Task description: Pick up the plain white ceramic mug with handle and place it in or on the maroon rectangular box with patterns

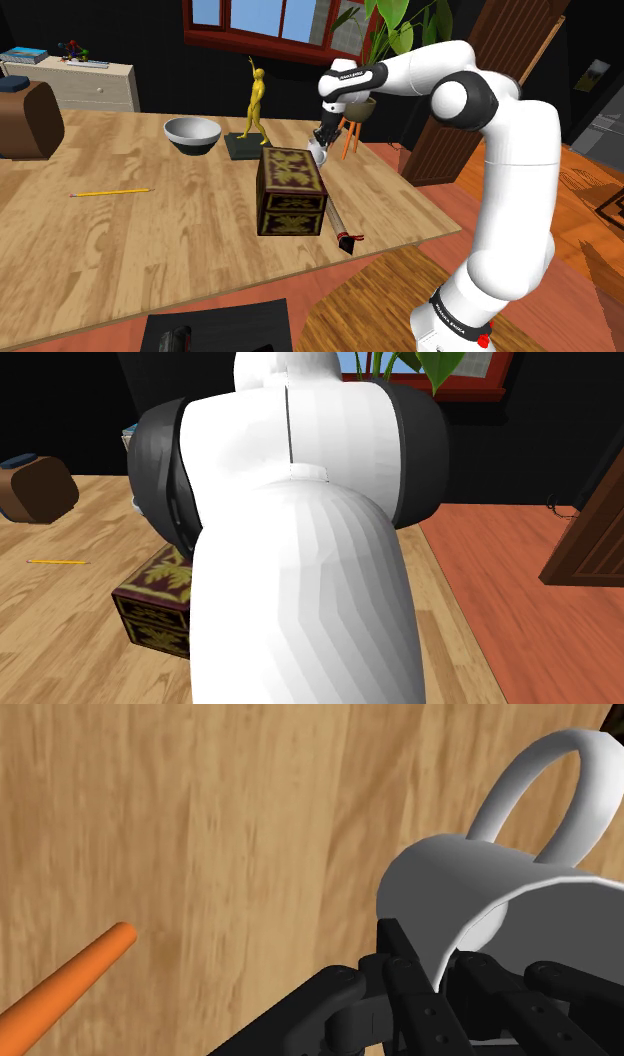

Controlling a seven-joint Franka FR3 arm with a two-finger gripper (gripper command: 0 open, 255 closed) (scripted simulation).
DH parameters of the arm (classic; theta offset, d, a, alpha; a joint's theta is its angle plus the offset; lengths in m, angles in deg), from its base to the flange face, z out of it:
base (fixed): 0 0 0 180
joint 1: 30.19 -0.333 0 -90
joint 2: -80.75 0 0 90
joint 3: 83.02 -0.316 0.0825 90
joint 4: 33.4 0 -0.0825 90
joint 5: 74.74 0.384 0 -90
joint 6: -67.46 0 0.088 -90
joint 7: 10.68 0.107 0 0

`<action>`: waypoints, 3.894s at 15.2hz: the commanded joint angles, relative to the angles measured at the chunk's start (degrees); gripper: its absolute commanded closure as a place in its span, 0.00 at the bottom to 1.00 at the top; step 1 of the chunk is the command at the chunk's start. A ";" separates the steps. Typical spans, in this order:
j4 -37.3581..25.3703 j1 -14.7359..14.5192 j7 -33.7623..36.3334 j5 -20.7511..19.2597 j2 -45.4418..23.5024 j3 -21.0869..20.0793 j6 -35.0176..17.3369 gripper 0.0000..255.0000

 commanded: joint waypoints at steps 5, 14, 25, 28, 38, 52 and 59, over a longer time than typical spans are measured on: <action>-2.66 0.08 0.03 -0.21 1.26 0.15 3.91 1.00; -7.67 0.15 0.21 -0.46 2.55 0.28 10.21 1.00; -16.13 0.44 0.33 -0.52 2.57 0.37 18.67 1.00; -19.02 0.57 0.35 -0.48 2.20 0.39 21.19 1.00; -31.54 1.31 0.40 -0.10 -0.81 0.38 30.70 1.00; 1.89 -9.95 15.43 -3.26 24.50 -4.67 22.31 1.00; 9.53 -14.21 24.02 -3.01 31.81 -9.02 21.90 1.00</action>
